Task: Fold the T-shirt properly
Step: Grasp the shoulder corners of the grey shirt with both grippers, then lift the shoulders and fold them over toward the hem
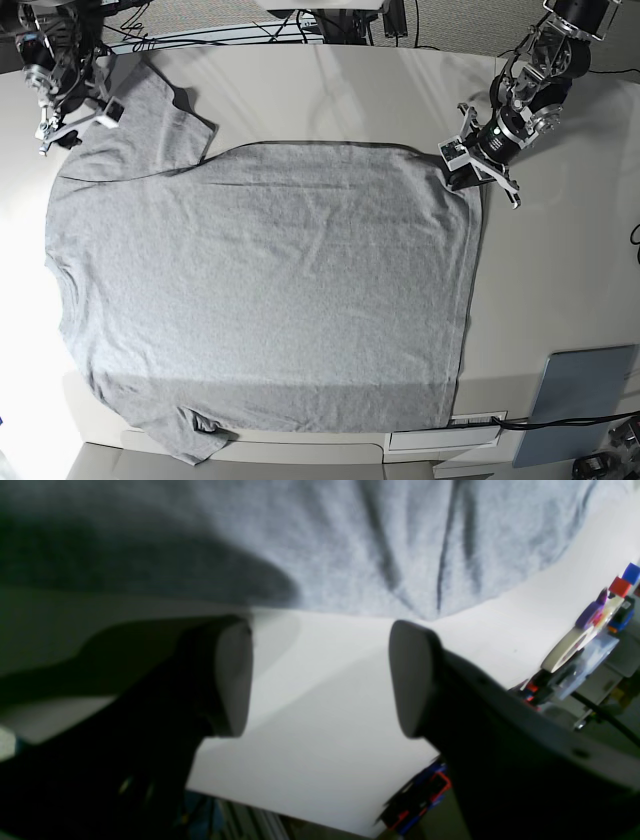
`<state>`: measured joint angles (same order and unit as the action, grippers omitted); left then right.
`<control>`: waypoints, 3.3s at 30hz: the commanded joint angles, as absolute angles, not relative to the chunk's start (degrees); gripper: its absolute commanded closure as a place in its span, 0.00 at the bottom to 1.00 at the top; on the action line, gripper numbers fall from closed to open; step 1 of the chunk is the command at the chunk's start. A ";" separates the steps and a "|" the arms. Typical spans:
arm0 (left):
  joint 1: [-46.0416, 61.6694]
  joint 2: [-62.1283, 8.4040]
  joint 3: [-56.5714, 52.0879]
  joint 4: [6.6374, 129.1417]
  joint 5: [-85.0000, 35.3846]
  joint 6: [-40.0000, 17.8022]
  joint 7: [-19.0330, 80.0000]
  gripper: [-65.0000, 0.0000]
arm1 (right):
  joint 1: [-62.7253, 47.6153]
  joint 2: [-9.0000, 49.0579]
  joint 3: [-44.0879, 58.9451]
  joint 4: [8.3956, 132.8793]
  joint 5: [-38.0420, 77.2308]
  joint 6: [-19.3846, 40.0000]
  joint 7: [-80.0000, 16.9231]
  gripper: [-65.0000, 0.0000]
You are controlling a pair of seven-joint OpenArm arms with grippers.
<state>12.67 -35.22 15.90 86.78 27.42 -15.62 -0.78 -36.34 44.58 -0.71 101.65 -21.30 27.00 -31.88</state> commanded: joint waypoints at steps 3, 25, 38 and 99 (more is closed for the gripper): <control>13.47 -35.70 16.32 86.15 28.29 -19.07 3.18 1.00 | -35.66 45.39 -0.62 101.89 -20.91 29.19 -29.95 0.35; 13.50 -35.70 16.32 86.15 28.27 -19.11 4.62 1.00 | -24.56 44.45 -16.51 98.76 -21.89 36.34 -29.74 0.61; 13.50 -35.73 16.32 86.15 21.06 -19.33 7.79 1.00 | -21.15 44.47 -16.49 95.53 -19.22 38.28 -34.44 1.00; 29.15 -34.13 -12.51 102.13 -4.32 -30.13 16.71 1.00 | -27.05 50.94 -14.13 113.84 -21.61 12.21 -29.71 1.00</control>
